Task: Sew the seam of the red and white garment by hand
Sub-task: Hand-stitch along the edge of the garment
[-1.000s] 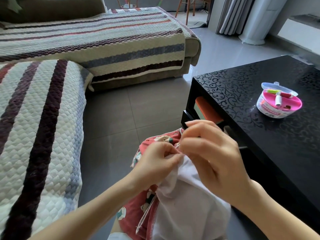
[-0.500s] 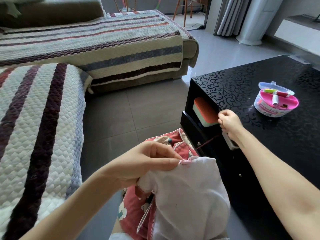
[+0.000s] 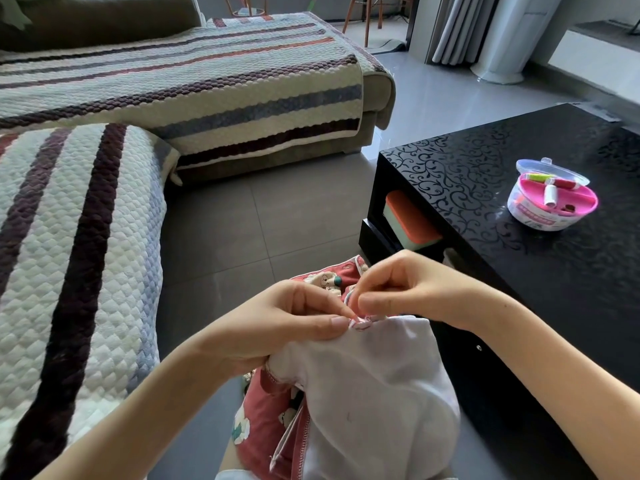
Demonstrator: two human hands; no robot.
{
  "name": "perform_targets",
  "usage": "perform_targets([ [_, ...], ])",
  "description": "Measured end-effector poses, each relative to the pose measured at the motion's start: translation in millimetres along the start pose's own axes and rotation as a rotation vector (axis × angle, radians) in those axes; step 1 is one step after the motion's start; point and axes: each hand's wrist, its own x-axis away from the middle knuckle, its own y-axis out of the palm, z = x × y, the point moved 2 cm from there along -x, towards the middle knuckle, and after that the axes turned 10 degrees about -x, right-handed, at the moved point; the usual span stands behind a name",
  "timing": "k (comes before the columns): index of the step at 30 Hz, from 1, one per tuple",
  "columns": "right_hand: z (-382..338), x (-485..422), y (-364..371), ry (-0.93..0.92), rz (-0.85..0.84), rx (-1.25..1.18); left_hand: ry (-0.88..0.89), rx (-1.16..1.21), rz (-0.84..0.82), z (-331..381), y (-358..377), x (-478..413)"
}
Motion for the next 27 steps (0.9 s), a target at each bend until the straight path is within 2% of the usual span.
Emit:
perform_targets([
  [5,1.0,1.9,3.3,-0.001,-0.009,-0.030,0.003,-0.018,0.003,0.0,-1.3,0.5],
  [8,-1.1,-1.6,-0.8,-0.007,0.092,-0.051,-0.009,-0.013,0.009,-0.9,-2.1,1.7],
  [11,8.6,-14.9,-21.7,-0.010,0.362,0.048,-0.012,-0.002,0.001,-0.8,-2.7,3.8],
  [14,35.6,-33.0,-59.7,0.047,0.702,0.281,-0.009,-0.002,0.004,-1.1,-2.6,4.6],
  [16,60.9,-42.3,-84.9,0.178,0.882,0.527,-0.008,0.008,-0.009,-0.6,-1.7,5.9],
  [18,85.5,-45.8,-102.9,0.356,0.975,0.755,0.002,0.013,-0.029,1.1,0.0,6.8],
  [20,104.8,-44.1,-113.3,0.490,1.009,0.863,0.001,0.007,-0.020,1.6,0.5,7.0],
  [22,108.6,-40.9,-112.9,0.531,1.031,0.876,0.003,0.001,-0.004,1.2,0.4,6.8],
  [23,105.8,-40.5,-110.3,0.497,1.026,0.843,0.002,0.000,0.004,0.7,-0.2,6.8],
  [25,85.6,-38.6,-95.3,0.292,0.951,0.655,-0.004,0.004,0.016,-0.1,-1.2,6.6],
  [27,50.6,-30.1,-60.8,0.072,0.713,0.255,-0.007,0.011,0.015,-0.6,-2.0,5.7],
])
